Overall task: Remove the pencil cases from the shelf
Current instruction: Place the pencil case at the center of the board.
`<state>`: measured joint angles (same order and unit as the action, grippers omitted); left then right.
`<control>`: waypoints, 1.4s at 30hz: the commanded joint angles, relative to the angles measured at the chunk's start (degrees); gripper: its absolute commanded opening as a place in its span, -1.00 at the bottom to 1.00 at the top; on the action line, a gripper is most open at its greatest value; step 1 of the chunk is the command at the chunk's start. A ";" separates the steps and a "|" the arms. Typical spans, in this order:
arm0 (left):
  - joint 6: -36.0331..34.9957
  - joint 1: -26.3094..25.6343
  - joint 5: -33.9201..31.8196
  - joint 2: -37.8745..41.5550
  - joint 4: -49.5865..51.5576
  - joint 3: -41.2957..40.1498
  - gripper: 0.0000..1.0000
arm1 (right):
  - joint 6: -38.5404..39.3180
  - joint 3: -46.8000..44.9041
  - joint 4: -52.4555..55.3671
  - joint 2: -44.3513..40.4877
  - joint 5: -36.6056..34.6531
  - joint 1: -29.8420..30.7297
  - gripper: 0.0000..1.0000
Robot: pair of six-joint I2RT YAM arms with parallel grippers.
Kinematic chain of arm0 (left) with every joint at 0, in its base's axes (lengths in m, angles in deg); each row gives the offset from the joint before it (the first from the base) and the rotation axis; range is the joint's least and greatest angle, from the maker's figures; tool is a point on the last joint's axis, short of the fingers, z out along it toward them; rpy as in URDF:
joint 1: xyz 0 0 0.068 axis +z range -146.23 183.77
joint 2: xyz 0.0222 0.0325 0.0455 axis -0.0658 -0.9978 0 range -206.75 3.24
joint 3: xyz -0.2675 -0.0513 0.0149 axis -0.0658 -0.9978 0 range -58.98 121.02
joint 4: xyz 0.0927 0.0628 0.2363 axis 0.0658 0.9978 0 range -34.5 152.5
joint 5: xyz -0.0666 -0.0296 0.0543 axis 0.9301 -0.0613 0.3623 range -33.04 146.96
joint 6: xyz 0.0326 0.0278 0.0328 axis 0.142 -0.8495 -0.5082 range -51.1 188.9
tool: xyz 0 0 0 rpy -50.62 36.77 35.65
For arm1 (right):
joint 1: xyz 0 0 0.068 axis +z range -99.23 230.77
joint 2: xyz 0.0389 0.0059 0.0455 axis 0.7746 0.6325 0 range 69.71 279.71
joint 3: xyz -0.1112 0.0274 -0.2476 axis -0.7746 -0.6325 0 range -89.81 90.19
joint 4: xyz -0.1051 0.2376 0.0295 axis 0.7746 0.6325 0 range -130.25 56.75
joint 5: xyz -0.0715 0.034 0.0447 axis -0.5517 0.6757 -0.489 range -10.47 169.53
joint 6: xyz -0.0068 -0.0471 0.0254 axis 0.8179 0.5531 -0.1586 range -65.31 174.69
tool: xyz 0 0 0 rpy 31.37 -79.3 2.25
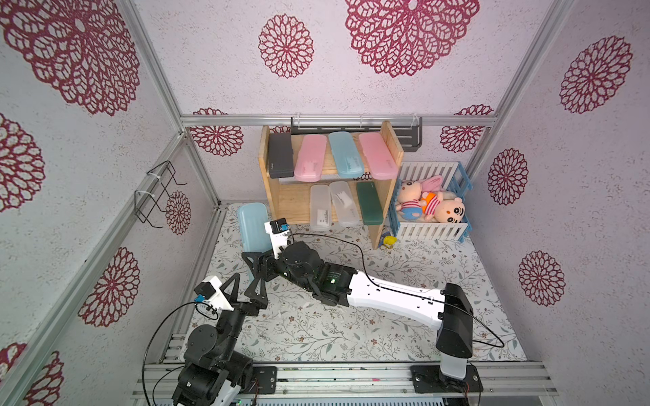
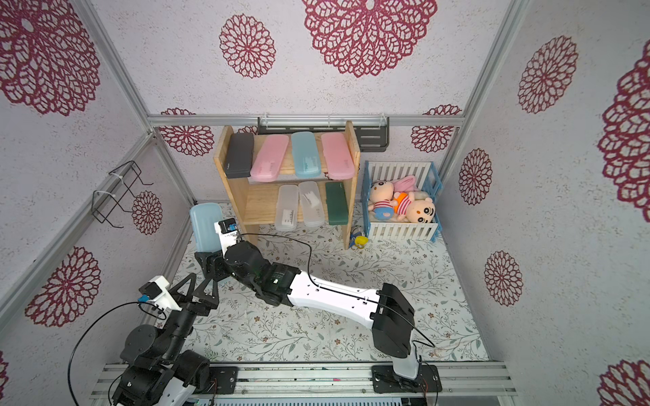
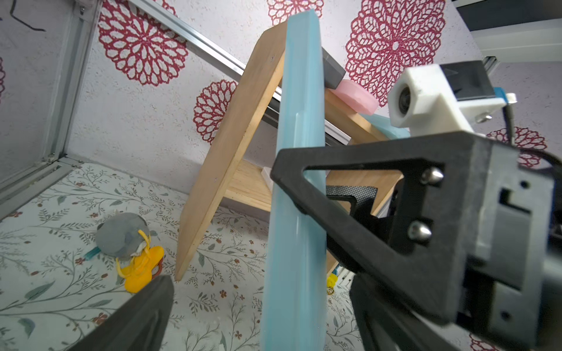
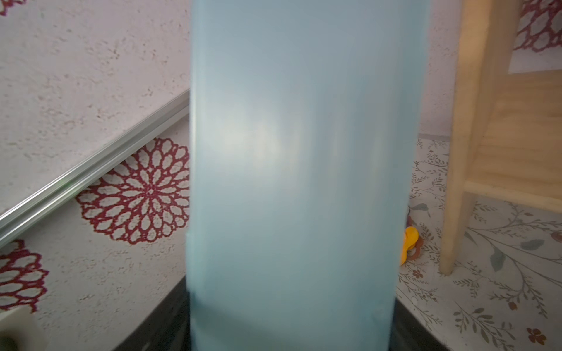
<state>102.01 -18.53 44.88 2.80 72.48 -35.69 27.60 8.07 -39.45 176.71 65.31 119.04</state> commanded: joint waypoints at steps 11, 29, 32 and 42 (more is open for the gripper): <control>4.41 -0.20 -6.67 -2.14 5.97 9.58 0.95 | 4.40 -30.02 11.59 -31.76 -7.89 -3.89 0.19; 6.74 -0.33 -6.56 -16.60 -5.44 4.83 0.95 | 8.56 -55.39 28.18 -45.23 14.06 -38.44 0.31; 6.97 -0.24 -6.21 -17.00 -7.28 3.95 0.95 | 10.67 -55.04 26.78 -37.80 15.04 -42.51 0.30; 5.34 -0.24 -7.22 -16.60 -10.04 0.75 0.95 | 11.12 -56.42 18.05 -25.71 17.92 -43.73 0.34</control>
<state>109.28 -18.53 38.46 -13.57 64.74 -34.60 37.61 -49.30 -16.11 150.92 82.60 75.54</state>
